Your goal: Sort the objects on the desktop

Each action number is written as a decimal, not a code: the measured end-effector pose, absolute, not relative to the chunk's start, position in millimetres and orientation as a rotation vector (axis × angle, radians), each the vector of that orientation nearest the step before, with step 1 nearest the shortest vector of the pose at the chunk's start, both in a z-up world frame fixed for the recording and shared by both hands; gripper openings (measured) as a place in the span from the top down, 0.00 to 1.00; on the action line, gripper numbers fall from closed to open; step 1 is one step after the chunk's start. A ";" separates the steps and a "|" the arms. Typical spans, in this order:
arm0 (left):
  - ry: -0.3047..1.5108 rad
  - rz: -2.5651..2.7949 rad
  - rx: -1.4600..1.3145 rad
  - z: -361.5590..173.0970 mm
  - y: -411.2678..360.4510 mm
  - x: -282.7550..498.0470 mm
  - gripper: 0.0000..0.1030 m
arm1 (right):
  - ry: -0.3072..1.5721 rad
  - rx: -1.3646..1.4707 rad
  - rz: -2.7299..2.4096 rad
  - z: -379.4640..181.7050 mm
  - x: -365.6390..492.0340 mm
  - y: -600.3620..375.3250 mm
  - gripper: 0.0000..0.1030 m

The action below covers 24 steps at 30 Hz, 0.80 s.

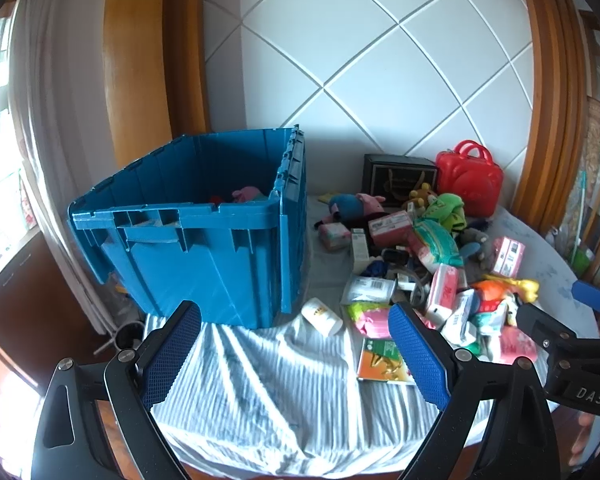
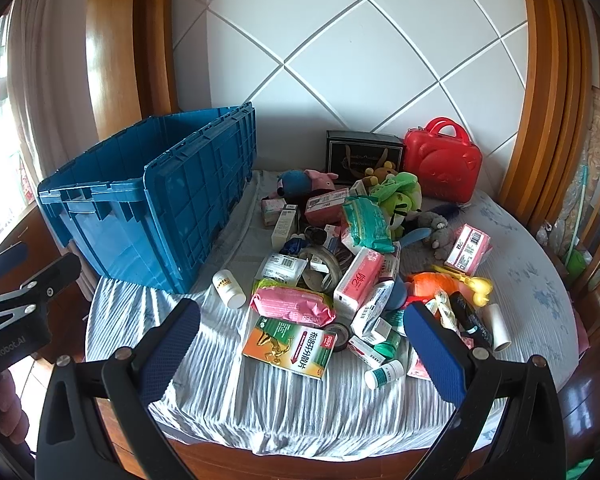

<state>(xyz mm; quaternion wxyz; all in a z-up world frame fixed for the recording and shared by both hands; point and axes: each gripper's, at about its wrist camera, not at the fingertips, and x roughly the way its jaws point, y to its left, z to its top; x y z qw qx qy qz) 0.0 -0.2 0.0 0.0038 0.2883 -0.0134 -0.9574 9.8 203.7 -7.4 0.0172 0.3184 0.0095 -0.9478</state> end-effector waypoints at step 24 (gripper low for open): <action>-0.030 -2.976 0.877 -1.6 -17.8 -1.1 0.07 | 0.052 0.991 -2.938 -11.5 9.5 193.7 0.00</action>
